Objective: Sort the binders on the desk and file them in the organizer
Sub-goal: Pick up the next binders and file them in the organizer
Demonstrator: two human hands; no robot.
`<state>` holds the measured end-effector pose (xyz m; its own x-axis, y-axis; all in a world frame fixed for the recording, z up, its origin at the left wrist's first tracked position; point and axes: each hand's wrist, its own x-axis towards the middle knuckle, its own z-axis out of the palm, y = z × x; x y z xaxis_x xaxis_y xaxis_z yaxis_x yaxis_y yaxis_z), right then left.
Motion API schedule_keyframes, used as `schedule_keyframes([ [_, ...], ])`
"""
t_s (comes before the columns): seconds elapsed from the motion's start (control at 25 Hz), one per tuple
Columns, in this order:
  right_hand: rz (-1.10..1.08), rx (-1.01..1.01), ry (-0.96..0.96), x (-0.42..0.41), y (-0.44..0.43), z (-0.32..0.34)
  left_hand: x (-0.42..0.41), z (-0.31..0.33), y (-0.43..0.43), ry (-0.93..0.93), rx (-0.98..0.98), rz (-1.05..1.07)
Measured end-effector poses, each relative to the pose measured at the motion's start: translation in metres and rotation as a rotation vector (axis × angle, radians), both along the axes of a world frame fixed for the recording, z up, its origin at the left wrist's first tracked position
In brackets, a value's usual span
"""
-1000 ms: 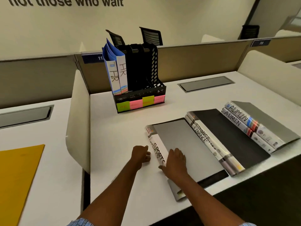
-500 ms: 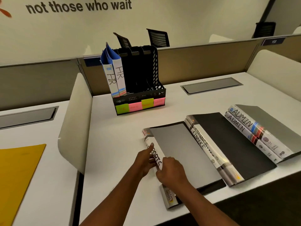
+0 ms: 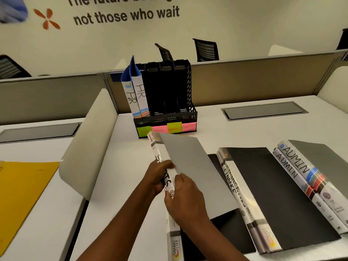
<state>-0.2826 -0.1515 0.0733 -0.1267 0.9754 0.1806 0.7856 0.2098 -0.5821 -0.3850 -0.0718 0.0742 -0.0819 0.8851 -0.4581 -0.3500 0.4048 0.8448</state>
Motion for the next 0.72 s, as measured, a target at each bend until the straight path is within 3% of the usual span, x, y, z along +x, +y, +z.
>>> schedule_keyframes([
  [0.24,0.015,0.01,-0.119,-0.005,0.032,0.005,-0.001,0.04,0.01,0.145,0.184,0.228],
  [0.44,-0.07,-0.037,-0.047,-0.016,0.073,0.017,-0.004,0.07,0.031,0.293,0.353,0.313],
  [0.72,-0.085,0.157,0.344,-0.041,0.118,0.045,-0.012,0.108,0.057,0.453,0.641,0.208],
])
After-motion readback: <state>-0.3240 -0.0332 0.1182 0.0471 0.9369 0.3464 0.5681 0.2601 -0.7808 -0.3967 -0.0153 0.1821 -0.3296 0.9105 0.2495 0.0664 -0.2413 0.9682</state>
